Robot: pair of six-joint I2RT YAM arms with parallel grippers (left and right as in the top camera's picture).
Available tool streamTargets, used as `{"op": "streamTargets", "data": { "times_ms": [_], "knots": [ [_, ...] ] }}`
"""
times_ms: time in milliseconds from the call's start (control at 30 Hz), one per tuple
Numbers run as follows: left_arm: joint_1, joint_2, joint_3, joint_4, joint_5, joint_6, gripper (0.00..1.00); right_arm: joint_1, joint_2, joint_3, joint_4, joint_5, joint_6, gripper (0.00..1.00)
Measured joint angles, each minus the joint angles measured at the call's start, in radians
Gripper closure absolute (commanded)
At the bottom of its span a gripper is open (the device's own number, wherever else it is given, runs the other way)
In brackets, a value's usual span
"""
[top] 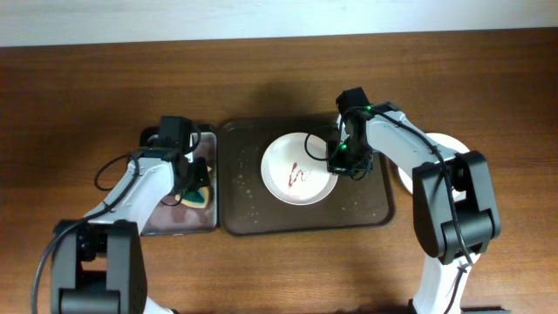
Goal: Clean dirty plates on tray and stack at the side
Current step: 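Lift the sponge out of the grey tub with the left gripper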
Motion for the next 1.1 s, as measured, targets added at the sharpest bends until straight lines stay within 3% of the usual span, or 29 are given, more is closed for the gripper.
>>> {"op": "streamTargets", "data": {
  "times_ms": [667,1100],
  "knots": [
    [0.006,-0.301,0.045,0.084,-0.056,0.012,1.00,0.000,0.000,0.000,0.000,0.000,0.000,0.96],
    [0.006,-0.334,0.045,0.124,-0.064,0.072,1.00,0.000,0.000,0.000,0.000,0.000,0.000,0.96]
  ]
}}
